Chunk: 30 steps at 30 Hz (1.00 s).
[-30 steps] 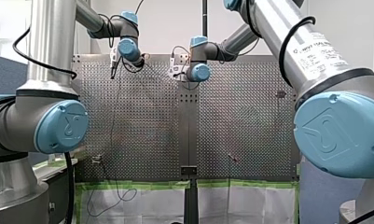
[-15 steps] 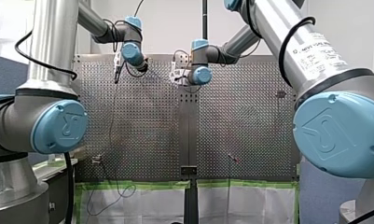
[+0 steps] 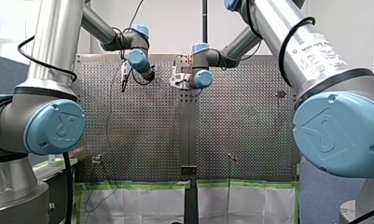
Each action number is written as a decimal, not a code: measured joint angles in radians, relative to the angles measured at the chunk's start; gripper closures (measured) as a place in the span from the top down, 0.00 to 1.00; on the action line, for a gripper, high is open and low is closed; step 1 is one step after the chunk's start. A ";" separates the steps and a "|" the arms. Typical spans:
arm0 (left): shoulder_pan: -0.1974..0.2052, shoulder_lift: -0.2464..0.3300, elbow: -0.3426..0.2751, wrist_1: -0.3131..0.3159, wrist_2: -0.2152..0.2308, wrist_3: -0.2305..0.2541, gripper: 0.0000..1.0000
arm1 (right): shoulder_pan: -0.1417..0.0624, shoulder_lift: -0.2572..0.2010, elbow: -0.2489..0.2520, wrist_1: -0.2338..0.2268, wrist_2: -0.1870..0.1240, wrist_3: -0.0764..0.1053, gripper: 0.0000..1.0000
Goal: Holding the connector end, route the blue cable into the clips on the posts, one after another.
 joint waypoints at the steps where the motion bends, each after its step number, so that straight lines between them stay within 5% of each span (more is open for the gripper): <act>1: -0.004 -0.007 0.000 -0.003 0.000 0.001 0.00 | 0.000 0.000 0.002 0.000 0.000 0.000 0.00; 15: -0.061 -0.101 0.000 0.002 -0.017 -0.038 0.00 | -0.002 0.003 0.047 -0.001 0.011 -0.009 0.00; 30: -0.086 -0.106 -0.040 0.059 -0.032 -0.087 0.00 | -0.011 0.055 0.091 -0.001 0.044 -0.019 0.00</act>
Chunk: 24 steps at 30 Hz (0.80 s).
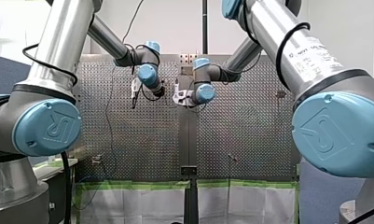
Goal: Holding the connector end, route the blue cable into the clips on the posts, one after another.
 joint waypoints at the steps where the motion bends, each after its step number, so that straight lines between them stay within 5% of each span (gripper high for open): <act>1: -0.002 0.000 -0.003 0.007 0.000 -0.002 0.00 | 0.000 0.005 0.002 0.000 0.001 0.000 0.00; 11: -0.010 -0.019 -0.051 0.063 0.000 -0.016 0.00 | -0.011 0.052 0.027 -0.001 0.016 -0.001 0.00; 24: -0.055 -0.138 -0.054 0.081 -0.018 0.007 0.00 | -0.022 0.091 0.041 -0.002 0.031 -0.014 0.00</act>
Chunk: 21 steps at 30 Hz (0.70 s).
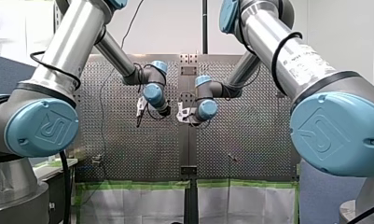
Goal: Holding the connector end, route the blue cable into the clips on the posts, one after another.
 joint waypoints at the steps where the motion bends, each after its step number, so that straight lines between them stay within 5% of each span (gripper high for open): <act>1: -0.003 -0.007 -0.001 0.002 -0.003 0.000 0.00 | -0.001 0.007 0.002 0.000 0.004 -0.001 0.00; 12: -0.020 -0.096 -0.064 0.079 -0.009 -0.018 0.00 | -0.021 0.051 0.013 -0.007 0.020 -0.006 0.00; 21: -0.040 -0.114 -0.075 0.160 -0.009 -0.018 0.00 | -0.026 0.112 0.035 -0.027 0.025 -0.008 0.00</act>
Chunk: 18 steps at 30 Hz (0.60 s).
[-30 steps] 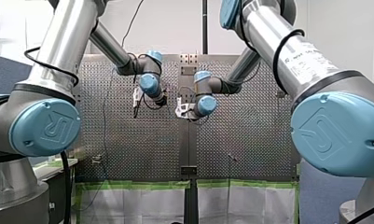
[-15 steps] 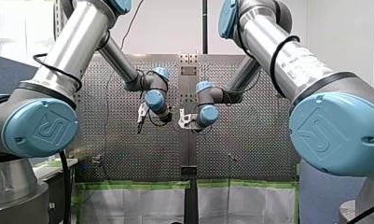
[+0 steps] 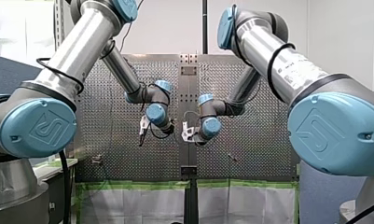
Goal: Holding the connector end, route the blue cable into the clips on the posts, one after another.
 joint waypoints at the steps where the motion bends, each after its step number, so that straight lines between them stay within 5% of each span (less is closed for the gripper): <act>1: -0.003 -0.004 0.000 0.007 0.000 0.001 0.00 | -0.001 0.005 0.002 -0.005 0.000 0.000 0.00; 18: -0.060 -0.135 0.000 0.102 -0.018 0.012 0.00 | -0.028 0.072 0.033 -0.054 0.003 -0.009 0.00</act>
